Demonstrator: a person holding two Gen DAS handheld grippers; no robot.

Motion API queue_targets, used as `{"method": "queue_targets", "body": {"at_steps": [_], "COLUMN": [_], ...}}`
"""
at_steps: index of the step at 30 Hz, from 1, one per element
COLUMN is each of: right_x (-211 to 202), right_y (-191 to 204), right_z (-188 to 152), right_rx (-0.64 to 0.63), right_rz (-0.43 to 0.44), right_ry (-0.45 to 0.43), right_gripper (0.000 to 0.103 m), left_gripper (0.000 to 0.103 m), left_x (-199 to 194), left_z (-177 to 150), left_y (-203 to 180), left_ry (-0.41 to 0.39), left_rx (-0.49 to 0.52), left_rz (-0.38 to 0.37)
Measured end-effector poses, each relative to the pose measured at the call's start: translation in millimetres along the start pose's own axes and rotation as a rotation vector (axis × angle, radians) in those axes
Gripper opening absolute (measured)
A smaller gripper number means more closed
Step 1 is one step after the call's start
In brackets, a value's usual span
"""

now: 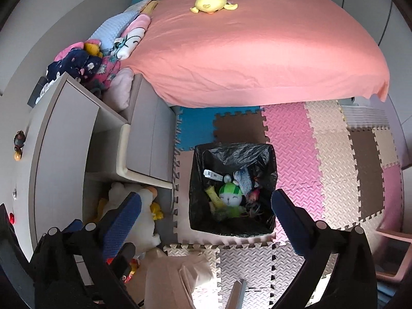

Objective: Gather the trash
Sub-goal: 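Carry the pink toy and blue card to the trash bin and release, then move both tools back over the desk toward the figurine and heart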

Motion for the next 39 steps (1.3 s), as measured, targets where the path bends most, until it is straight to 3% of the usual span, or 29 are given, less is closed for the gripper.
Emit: {"method": "queue_targets", "body": {"at_steps": [9, 16, 27, 39], "right_x": [-7, -20, -39, -34], "right_y": [14, 62, 187, 337], "right_z": [3, 6, 7, 4], "right_rx": [-0.010, -0.091, -0.243, -0.454], "right_rz": [0.011, 0.035, 0.207, 0.268], "right_ry": [-0.016, -0.041, -0.087, -0.055], "right_gripper": [0.101, 0.101, 0.101, 0.101], "left_gripper": [0.097, 0.097, 0.097, 0.097], "left_x": [-13, -32, -78, -126], "left_z": [0, 1, -6, -27], "left_y": [18, 50, 160, 297], "left_ry": [-0.029, -0.064, -0.143, -0.208], "left_rx": [-0.037, -0.087, -0.258, -0.457], "left_rz": [-0.013, -0.002, 0.050, 0.134]}}
Point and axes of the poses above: each gripper's, at about its wrist camera, not at the fingertips, and x roughly the way its jaws point, y to its left, z to its top, the point moved 9 cm from there along x, roughly the way its jaws point, and after that the axes turned 5 degrees about y, right-handed, at the moved point
